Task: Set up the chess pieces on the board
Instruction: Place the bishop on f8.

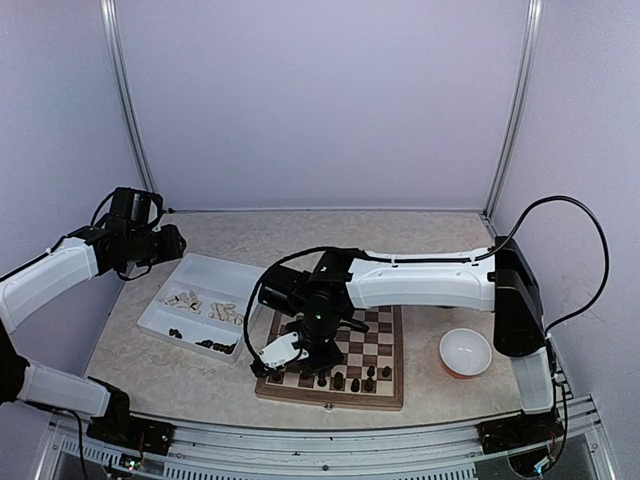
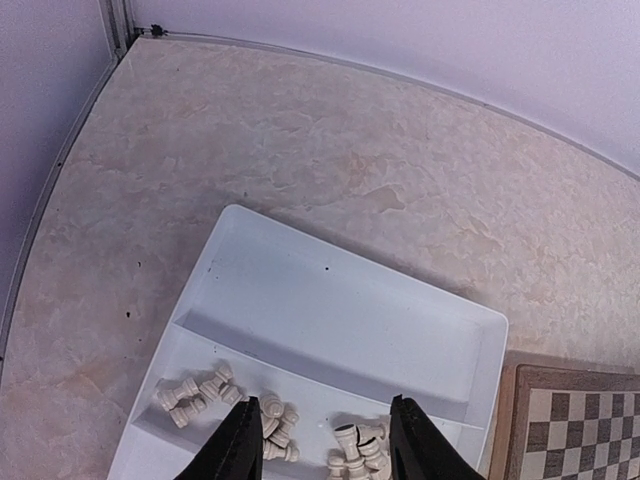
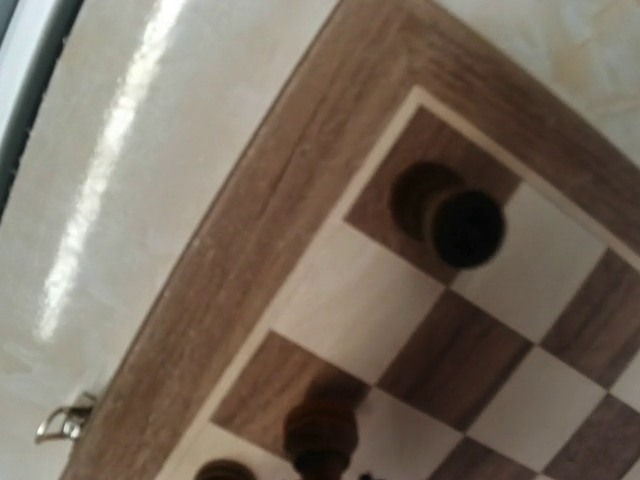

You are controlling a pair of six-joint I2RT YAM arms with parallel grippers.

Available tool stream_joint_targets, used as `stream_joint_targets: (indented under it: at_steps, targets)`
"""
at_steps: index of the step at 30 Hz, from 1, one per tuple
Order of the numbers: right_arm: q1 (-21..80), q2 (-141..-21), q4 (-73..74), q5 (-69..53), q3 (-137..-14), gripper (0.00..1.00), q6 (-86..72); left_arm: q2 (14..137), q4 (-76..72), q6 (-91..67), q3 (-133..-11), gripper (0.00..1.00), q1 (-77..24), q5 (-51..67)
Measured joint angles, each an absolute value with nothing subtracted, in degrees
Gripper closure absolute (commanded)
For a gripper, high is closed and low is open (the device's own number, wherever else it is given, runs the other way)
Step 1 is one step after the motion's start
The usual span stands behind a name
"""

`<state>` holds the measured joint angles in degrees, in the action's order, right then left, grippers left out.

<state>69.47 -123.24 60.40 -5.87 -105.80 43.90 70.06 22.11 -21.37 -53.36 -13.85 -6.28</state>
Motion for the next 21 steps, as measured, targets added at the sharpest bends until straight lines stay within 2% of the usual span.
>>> stream_joint_targets:
  at_steps: [6,13,21]
  targets:
    - [70.06,-123.63,60.58,-5.41,-105.80,0.89,43.90,70.00,22.13,-21.37,-53.36,0.56,-13.85,-6.26]
    - [70.39,-123.66,60.55,-5.04,-105.80,0.75,43.86,70.02,22.13,-21.37,-53.36,0.56,-13.85,-6.24]
    - [70.39,-123.66,60.58,-4.82,-105.86,0.67,43.90,70.02,22.13,-21.34,-53.36,0.55,-13.85,-6.24]
